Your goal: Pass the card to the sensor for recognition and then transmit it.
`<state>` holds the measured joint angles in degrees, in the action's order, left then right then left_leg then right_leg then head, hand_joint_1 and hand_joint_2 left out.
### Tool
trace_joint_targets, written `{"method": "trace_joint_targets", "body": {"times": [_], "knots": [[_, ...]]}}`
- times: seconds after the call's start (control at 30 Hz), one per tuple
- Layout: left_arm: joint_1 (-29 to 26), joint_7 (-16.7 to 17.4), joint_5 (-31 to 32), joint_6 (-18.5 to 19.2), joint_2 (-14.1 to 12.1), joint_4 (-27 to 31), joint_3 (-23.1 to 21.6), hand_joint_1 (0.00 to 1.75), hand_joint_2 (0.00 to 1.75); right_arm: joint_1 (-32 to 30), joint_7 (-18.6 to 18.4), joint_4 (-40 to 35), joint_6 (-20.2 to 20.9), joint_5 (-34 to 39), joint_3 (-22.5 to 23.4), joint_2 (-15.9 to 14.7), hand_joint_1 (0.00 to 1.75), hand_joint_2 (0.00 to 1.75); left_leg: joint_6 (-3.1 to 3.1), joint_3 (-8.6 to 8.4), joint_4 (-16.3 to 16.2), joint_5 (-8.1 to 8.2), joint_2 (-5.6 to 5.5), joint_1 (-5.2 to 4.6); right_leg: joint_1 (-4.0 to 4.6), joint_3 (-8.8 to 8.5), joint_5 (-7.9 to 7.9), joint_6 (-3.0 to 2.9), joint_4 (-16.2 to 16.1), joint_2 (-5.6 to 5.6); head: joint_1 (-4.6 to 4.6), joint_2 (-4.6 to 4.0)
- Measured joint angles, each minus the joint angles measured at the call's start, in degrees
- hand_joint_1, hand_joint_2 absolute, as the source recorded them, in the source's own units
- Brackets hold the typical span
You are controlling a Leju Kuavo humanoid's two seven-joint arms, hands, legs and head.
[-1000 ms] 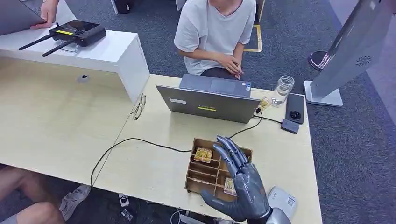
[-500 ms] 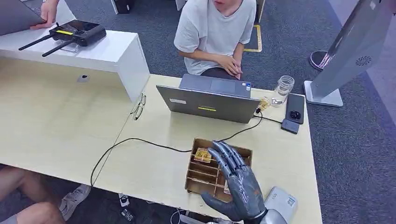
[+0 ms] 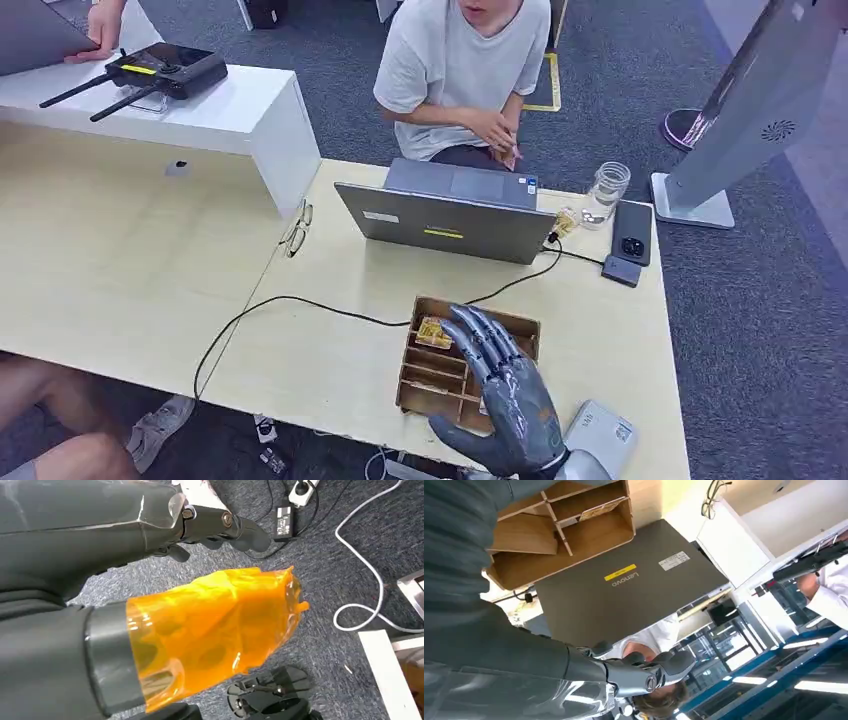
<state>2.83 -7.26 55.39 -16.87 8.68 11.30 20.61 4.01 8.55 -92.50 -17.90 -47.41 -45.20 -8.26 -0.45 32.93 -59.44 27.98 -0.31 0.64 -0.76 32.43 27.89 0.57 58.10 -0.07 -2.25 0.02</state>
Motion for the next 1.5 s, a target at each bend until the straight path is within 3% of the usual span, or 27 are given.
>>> {"method": "trace_joint_targets", "body": {"times": [1.5], "knots": [[-0.02,0.00,0.68,-0.20,0.02,0.00,0.04,0.00,0.00,-1.08,-2.05,5.27,1.73,-3.83,-1.70,-1.44,0.00,1.75,0.00,0.00,0.00,0.00,0.00,0.00,0.00,0.00,0.00,0.00,0.00,0.00,0.00,0.00]]}}
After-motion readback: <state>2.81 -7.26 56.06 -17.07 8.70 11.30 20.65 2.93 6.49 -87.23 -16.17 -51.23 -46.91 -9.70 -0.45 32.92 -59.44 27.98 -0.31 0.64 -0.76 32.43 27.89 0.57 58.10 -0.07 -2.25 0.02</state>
